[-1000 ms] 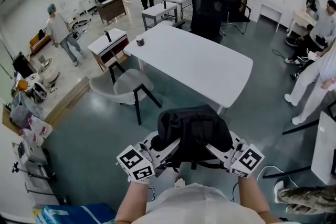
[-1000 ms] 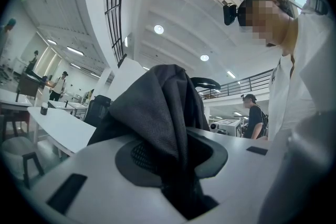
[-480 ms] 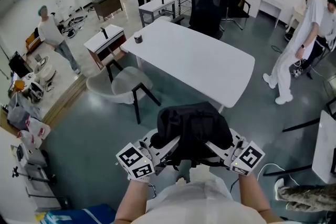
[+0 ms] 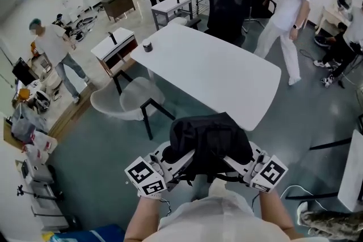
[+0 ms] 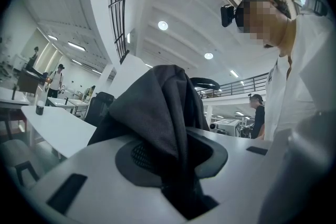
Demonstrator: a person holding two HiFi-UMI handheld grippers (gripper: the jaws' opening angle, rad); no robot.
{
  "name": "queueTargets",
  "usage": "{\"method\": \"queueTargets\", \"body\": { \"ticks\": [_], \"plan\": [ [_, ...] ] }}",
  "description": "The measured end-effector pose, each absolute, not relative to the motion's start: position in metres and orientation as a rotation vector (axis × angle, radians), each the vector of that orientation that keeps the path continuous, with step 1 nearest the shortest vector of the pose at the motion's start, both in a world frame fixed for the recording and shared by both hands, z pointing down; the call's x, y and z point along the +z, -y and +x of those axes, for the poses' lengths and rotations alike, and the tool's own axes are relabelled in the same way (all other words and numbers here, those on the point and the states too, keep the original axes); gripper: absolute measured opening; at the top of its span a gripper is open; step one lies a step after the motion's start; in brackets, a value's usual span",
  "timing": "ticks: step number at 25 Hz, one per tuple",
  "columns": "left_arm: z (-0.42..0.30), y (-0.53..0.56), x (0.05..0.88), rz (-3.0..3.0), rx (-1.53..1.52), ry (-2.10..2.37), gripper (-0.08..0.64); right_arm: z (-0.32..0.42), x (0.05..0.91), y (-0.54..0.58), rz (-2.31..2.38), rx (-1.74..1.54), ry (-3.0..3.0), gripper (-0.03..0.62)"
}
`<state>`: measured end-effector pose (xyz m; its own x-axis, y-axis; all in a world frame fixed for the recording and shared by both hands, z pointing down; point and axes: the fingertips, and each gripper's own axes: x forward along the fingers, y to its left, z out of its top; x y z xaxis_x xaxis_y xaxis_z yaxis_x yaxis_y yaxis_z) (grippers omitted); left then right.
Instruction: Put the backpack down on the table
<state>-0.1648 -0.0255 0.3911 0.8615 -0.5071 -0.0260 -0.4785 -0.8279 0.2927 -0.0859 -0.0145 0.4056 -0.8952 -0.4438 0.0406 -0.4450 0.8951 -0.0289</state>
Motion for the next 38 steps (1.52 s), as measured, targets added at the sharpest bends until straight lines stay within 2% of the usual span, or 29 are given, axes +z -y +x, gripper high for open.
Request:
{"method": "queueTargets", "body": {
  "ticks": [15,38],
  "plan": [
    [-0.085,0.146,0.395,2.752,-0.161,0.772,0.121,-0.005,0.408,0.137,0.658,0.037,3.036,0.091],
    [-0.029,0.323,0.374,2.858,-0.163,0.585,0.121,0.049,0.386,0.302,0.91,-0.093,2.957,0.092]
  ]
}}
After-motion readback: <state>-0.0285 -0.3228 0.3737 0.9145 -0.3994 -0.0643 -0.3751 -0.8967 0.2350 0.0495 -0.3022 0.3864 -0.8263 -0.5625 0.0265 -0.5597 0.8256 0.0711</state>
